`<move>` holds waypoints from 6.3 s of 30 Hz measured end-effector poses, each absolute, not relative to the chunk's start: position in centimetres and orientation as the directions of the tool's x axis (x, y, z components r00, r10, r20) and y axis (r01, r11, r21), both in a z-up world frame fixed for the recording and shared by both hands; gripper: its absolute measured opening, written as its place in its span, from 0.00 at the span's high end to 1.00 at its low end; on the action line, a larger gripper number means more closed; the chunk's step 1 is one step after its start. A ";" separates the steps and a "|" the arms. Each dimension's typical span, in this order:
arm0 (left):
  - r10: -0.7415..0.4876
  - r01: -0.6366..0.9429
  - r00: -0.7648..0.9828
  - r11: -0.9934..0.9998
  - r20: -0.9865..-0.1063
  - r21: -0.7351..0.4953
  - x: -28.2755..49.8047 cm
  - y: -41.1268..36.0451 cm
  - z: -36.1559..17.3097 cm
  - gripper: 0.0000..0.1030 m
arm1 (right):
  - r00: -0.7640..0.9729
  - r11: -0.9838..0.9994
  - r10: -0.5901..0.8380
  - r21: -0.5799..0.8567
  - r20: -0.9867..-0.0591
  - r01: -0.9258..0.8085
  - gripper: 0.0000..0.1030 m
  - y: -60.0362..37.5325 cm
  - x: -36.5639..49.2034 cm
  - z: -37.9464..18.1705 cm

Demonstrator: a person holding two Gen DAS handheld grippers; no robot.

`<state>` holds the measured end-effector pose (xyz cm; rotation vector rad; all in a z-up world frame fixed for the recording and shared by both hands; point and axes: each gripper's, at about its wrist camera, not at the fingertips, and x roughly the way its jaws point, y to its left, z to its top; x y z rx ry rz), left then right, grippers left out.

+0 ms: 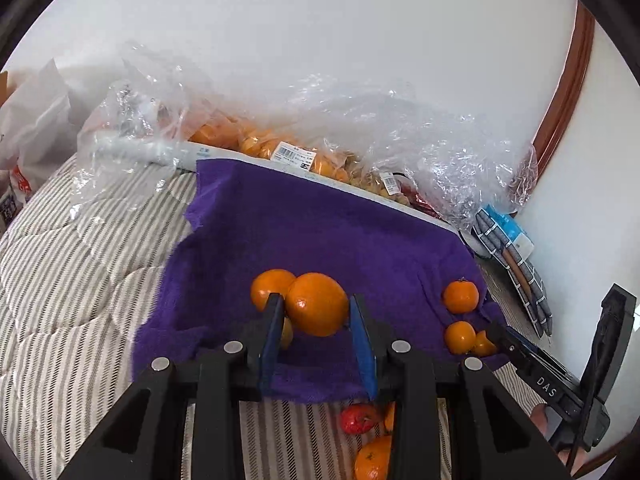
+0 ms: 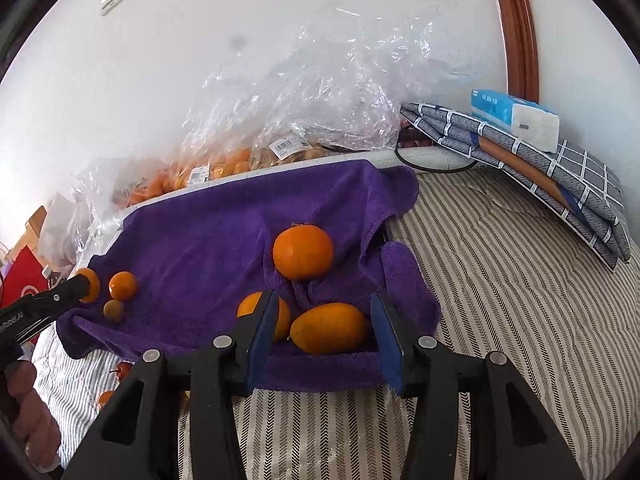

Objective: Organize fruits
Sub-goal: 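Carry both oranges onto the towel and open both tools there, then withdraw the left tool while the right tool grasps a yellow-green fruit on the cover, then hold the yellow-green fruit in the right tool while the left tool grasps a large orange, then carry both fruits onto the towel and open both tools there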

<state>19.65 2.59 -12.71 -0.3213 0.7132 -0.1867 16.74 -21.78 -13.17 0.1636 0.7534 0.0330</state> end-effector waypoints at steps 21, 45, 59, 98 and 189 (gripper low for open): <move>-0.308 0.103 0.708 0.936 -0.636 -0.338 20.4 1.0 -14.2 0.69 | 0.748 0.992 0.068 0.124 -0.660 0.019 0.50 -21.5 16.5 -12.9; -0.131 -0.004 0.810 0.974 -0.572 -0.228 15.1 4.3 -13.0 0.54 | 0.697 0.982 0.168 0.053 -0.697 -0.184 0.65 -15.4 11.3 -12.4; -0.142 -0.018 0.769 0.970 -0.624 -0.242 14.3 6.3 -13.9 0.52 | 0.582 0.982 0.169 0.086 -0.796 -0.168 0.73 -14.0 14.1 -15.4; -0.459 0.299 0.607 0.888 -0.649 -0.348 12.8 0.6 -14.4 0.53 | 0.661 0.982 0.114 0.186 -0.742 0.039 0.73 -22.2 9.5 -14.2; -0.186 -0.046 0.795 0.931 -0.578 -0.362 13.2 6.4 -13.3 0.62 | 0.731 0.985 0.134 0.171 -0.670 -0.023 0.75 -19.5 10.4 -10.5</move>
